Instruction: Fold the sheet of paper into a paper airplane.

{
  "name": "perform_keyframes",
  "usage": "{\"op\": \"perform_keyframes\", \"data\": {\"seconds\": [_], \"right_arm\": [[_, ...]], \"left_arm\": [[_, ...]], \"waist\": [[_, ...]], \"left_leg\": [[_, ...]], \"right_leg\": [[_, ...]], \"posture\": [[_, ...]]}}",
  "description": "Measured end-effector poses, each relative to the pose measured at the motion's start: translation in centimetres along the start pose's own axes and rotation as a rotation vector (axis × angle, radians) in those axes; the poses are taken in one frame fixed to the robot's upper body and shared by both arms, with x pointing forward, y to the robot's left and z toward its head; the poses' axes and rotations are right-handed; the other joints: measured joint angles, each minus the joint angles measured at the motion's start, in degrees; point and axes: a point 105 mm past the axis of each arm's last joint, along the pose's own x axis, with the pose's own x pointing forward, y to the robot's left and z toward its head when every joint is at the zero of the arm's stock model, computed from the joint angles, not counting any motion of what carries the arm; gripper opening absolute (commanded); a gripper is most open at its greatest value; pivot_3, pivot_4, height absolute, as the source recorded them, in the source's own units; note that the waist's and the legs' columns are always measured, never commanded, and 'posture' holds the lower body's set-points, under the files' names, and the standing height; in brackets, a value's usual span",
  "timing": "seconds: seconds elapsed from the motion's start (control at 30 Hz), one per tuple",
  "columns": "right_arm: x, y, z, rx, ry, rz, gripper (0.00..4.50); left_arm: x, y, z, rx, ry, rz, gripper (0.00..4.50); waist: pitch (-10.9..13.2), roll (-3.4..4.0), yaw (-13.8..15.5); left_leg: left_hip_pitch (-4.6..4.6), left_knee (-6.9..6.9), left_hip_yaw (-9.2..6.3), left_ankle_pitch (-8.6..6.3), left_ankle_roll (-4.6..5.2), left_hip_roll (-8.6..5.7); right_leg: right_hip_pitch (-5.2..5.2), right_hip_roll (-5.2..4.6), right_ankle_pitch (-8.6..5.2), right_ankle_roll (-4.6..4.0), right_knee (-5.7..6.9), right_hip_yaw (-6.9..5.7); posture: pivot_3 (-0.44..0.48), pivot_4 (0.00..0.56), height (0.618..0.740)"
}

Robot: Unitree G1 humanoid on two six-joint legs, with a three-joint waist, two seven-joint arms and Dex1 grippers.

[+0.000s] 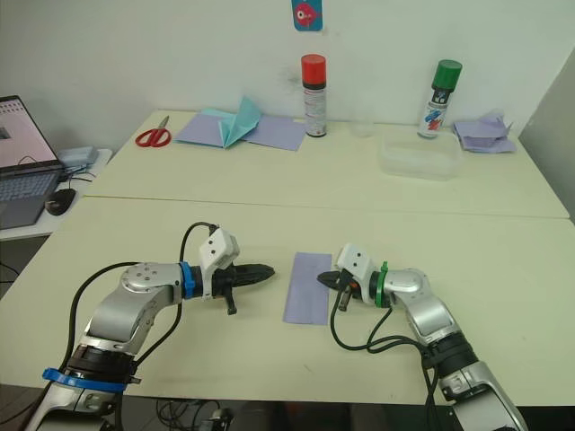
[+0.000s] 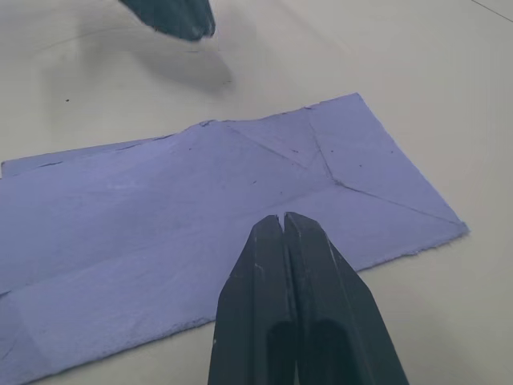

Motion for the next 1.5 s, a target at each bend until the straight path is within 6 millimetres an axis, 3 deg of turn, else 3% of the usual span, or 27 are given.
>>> {"op": "perform_keyframes", "data": {"seconds": [0.5, 0.93, 1.27, 1.5], "right_arm": [[-0.1, 0.1, 0.0, 0.008, 0.003, -0.01, 0.05], [-0.3, 0.4, -0.1, 0.021, 0.004, -0.04, 0.05], [-0.3, 0.4, -0.1, 0.022, 0.007, -0.04, 0.05], [-0.3, 0.4, -0.1, 0.023, 0.008, -0.041, 0.05]], "left_arm": [[3.3, -1.0, -1.2, 0.039, 0.048, -0.047, 0.0], [2.0, -0.5, -1.5, 0.05, 0.081, -0.056, 0.0], [3.8, -1.1, 0.4, 0.076, 0.019, -0.098, 0.0], [4.3, -1.8, -0.1, 0.072, 0.041, -0.146, 0.0]], "waist": [[0.0, 0.0, 0.06], [0.0, -0.01, 0.05], [0.0, -0.01, 0.08], [0.0, -0.01, 0.07]], "left_leg": [[-0.01, -0.1, -0.01, 0.0, 0.0, -0.03], [-0.03, -0.13, -0.01, 0.0, 0.0, -0.02], [-0.03, -0.13, -0.01, 0.0, 0.0, -0.06], [-0.03, -0.13, -0.01, 0.0, 0.0, -0.04]], "right_leg": [[0.04, 0.02, 0.01, -0.01, -0.17, 0.0], [0.06, 0.01, 0.01, 0.0, -0.27, -0.02], [0.08, 0.04, 0.01, 0.0, -0.27, -0.02], [0.07, 0.03, 0.01, 0.0, -0.27, -0.02]], "posture": [[0.0, 0.15, 0.74], [0.0, 0.15, 0.74], [0.0, 0.15, 0.74], [0.0, 0.15, 0.74]]}}
